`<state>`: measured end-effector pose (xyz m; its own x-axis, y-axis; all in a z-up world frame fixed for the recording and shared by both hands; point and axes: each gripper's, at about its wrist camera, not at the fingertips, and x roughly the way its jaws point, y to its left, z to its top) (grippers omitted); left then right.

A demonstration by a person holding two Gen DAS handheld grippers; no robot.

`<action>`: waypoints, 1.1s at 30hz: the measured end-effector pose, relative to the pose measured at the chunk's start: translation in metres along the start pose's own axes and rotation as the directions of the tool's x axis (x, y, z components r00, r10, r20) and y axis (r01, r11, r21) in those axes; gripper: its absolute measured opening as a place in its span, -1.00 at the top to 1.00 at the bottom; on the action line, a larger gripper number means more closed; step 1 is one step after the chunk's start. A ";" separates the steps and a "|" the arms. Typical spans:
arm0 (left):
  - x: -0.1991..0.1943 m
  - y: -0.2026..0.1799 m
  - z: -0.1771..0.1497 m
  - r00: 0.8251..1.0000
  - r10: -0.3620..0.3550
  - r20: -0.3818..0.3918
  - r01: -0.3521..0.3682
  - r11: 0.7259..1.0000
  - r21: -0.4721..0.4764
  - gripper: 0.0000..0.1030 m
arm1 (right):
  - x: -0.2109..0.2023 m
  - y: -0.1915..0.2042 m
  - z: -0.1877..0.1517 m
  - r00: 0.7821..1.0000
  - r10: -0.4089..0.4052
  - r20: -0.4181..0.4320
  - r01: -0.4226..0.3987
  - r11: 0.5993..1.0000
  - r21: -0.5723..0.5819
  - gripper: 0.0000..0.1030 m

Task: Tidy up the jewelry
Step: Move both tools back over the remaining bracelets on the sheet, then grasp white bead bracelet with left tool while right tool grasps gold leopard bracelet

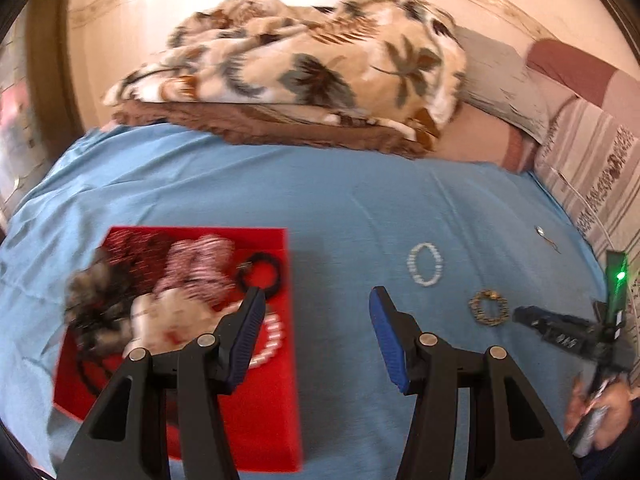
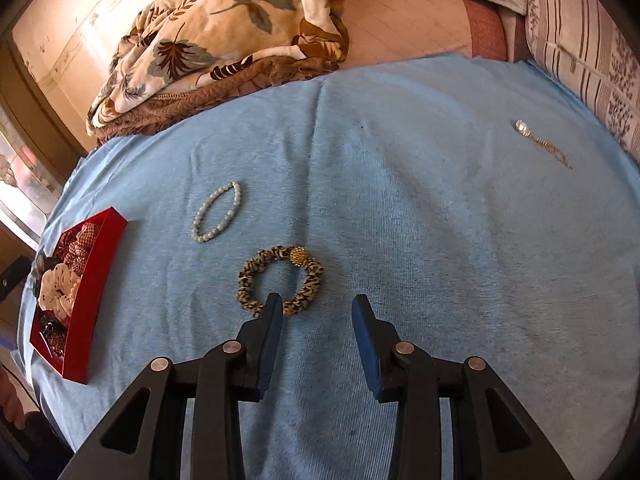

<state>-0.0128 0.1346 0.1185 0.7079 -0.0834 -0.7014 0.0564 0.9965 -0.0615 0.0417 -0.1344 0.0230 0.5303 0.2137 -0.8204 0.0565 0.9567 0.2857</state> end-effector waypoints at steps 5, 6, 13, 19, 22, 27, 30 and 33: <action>0.043 -0.039 0.019 0.998 -0.020 -0.052 0.021 1.000 0.023 -0.03 | 0.015 -0.007 -0.004 0.999 0.034 0.011 -0.034 0.999 -0.013 0.24; 0.055 -0.044 0.022 0.997 -0.024 -0.073 0.026 0.999 0.024 -0.03 | 0.017 -0.007 -0.003 0.999 0.041 0.015 -0.041 0.999 -0.018 0.24; 0.132 -0.072 0.040 0.982 -0.029 -0.185 0.032 0.999 0.015 0.04 | 0.025 -0.002 -0.001 0.995 0.093 0.047 -0.090 0.994 -0.054 0.24; 0.176 -0.094 0.043 0.973 0.020 -0.232 0.005 0.994 0.106 0.23 | 0.029 -0.001 0.000 0.994 0.102 0.050 -0.099 0.993 -0.057 0.24; 0.189 -0.104 0.037 0.967 0.032 -0.251 0.007 0.988 0.153 0.29 | 0.030 0.000 0.001 0.994 0.099 0.053 -0.096 0.994 -0.058 0.24; 0.195 -0.110 0.034 0.974 0.055 -0.221 -0.013 0.982 0.189 0.29 | 0.033 -0.001 0.003 0.992 0.116 0.053 -0.114 0.993 -0.039 0.25; 0.195 -0.112 0.032 0.977 0.063 -0.206 -0.022 0.981 0.193 0.28 | 0.034 -0.001 0.004 0.991 0.121 0.056 -0.120 0.992 -0.027 0.42; 0.192 -0.118 0.027 0.977 0.051 -0.205 -0.007 0.977 0.213 0.62 | 0.034 -0.002 0.003 0.989 0.140 0.055 -0.139 0.990 -0.022 0.68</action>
<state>0.1350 0.0014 0.0102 0.5503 -0.0312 -0.8344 0.2003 0.9751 0.0956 0.0621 -0.1292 -0.0038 0.5784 0.3344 -0.7441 -0.0362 0.9217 0.3861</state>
